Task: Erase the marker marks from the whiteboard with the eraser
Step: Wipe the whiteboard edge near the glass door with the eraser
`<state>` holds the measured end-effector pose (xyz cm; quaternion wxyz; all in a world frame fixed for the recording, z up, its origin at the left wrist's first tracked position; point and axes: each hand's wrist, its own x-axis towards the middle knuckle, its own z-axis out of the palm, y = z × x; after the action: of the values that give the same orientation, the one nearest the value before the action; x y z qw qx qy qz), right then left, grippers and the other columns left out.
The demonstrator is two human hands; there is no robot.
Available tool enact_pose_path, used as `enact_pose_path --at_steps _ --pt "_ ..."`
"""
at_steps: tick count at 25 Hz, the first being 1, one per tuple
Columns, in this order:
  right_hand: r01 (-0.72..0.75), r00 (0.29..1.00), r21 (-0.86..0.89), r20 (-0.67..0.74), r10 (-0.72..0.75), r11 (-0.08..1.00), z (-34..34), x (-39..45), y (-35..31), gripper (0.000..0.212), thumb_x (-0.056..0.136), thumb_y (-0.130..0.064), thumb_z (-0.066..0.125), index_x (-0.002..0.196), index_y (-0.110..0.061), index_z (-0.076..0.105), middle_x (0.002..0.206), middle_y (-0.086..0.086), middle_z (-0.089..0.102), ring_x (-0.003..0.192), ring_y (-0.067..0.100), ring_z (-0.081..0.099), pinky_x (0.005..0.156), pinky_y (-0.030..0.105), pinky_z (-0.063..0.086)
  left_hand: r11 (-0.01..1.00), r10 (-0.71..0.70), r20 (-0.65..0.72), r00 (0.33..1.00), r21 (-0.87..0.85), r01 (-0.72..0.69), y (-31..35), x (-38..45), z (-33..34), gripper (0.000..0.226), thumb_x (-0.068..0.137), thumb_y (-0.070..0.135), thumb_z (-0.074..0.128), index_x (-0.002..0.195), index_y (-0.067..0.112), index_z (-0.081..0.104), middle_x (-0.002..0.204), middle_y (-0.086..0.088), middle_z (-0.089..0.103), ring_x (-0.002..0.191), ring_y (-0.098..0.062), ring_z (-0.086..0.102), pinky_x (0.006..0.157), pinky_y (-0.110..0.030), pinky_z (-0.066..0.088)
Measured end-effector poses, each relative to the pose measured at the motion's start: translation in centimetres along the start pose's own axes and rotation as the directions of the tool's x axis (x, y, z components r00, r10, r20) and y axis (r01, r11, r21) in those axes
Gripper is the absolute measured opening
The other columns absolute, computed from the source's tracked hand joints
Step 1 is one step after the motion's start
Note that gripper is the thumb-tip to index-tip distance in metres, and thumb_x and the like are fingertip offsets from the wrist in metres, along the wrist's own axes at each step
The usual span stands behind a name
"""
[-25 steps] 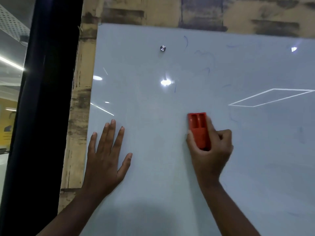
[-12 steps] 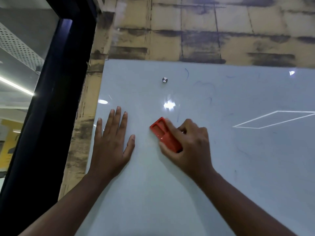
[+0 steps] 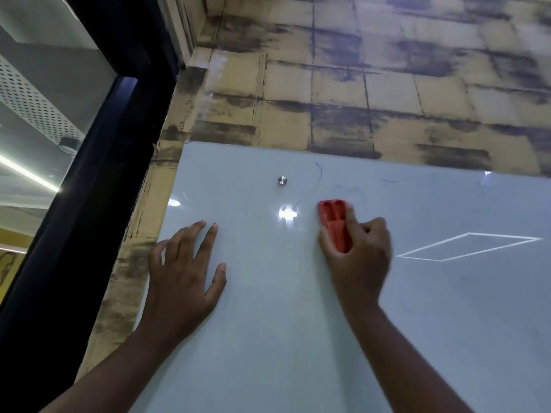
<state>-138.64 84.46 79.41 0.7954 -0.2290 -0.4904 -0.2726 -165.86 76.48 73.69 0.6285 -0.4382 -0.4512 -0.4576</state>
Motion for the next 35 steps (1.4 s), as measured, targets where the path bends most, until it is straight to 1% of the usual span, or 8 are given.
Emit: enact_pose_path --at_steps 4,7,11,14,18,22,29,35 --pt "0.343 0.923 0.097 0.151 -0.355 0.934 1.6 -3.2 -5.6 0.06 0.088 -0.048 0.065 0.14 -0.018 0.063 0.092 0.003 0.049 0.081 0.02 0.048 0.068 0.036 0.047 0.999 0.025 -0.01 1.0 0.02 -0.024 -0.2 3.3 0.7 0.065 0.1 0.04 0.041 0.155 0.006 0.049 0.159 -0.016 0.045 0.144 -0.034 0.041 0.113 -0.057 0.031" --pt "0.457 0.866 0.064 0.193 -0.461 0.887 1.9 -1.1 -5.1 0.061 0.09 -0.054 0.061 0.14 -0.019 0.062 0.097 0.003 0.056 0.083 0.019 0.052 0.068 0.034 0.047 0.999 0.035 -0.007 0.999 0.032 -0.035 0.0 5.8 1.6 0.065 0.102 0.039 0.038 0.157 0.005 0.046 0.165 -0.017 0.04 0.154 -0.035 0.035 0.119 -0.061 0.028" --pt "0.298 0.948 -0.025 0.123 -0.293 0.954 1.8 4.5 -1.1 0.049 0.082 -0.046 0.077 0.123 -0.021 0.067 0.093 0.003 0.059 0.083 0.028 0.059 0.07 0.042 0.051 0.999 0.053 -0.022 0.998 0.001 -0.053 1.6 8.4 2.7 0.066 0.101 0.039 0.036 0.157 0.006 0.048 0.165 -0.016 0.044 0.151 -0.036 0.043 0.119 -0.063 0.033" --pt "0.129 0.991 -0.117 0.063 -0.122 0.985 0.5 7.9 2.8 0.047 0.083 -0.044 0.079 0.123 -0.02 0.07 0.091 0.005 0.059 0.084 0.031 0.06 0.073 0.044 0.052 0.998 0.053 -0.041 0.998 -0.037 -0.055 3.0 9.5 3.1 0.065 0.1 0.038 0.037 0.156 0.007 0.051 0.162 -0.014 0.048 0.146 -0.034 0.049 0.115 -0.062 0.037" --pt "-0.09 0.996 -0.107 0.012 0.092 0.99 -0.4 9.3 4.6 0.056 0.086 -0.047 0.078 0.133 -0.019 0.068 0.101 0.007 0.062 0.094 0.029 0.059 0.08 0.042 0.053 0.993 0.098 -0.068 0.993 -0.061 -0.102 4.3 9.2 3.9 0.062 0.102 0.035 0.036 0.156 0.009 0.051 0.164 -0.013 0.047 0.15 -0.032 0.047 0.12 -0.061 0.033" --pt "-0.159 0.987 -0.044 -0.03 0.158 0.986 1.4 9.2 2.4 0.06 0.086 -0.044 0.08 0.138 -0.018 0.066 0.102 0.008 0.061 0.097 0.029 0.057 0.083 0.041 0.052 0.994 0.079 -0.069 0.994 -0.065 -0.084 4.7 8.5 4.1 0.061 0.104 0.036 0.034 0.156 0.009 0.052 0.164 -0.013 0.046 0.152 -0.03 0.045 0.122 -0.059 0.033" --pt "0.127 0.99 -0.048 0.073 -0.124 0.991 5.1 8.8 -3.9 0.06 0.089 -0.047 0.076 0.139 -0.016 0.065 0.1 0.008 0.061 0.091 0.025 0.057 0.079 0.045 0.057 0.99 0.091 -0.057 0.994 -0.099 -0.096 4.3 8.4 4.1 0.063 0.103 0.039 0.034 0.156 0.01 0.052 0.164 -0.012 0.046 0.153 -0.03 0.044 0.122 -0.061 0.036" --pt "0.324 0.933 -0.045 0.18 -0.311 0.945 2.0 10.1 0.1 0.048 0.088 -0.049 0.075 0.131 -0.027 0.071 0.095 0.002 0.058 0.086 0.024 0.059 0.067 0.036 0.053 0.991 0.112 -0.111 0.988 -0.063 -0.119 5.0 8.0 4.2 0.058 0.102 0.032 0.037 0.152 0.008 0.056 0.16 -0.015 0.052 0.148 -0.034 0.051 0.117 -0.063 0.041"
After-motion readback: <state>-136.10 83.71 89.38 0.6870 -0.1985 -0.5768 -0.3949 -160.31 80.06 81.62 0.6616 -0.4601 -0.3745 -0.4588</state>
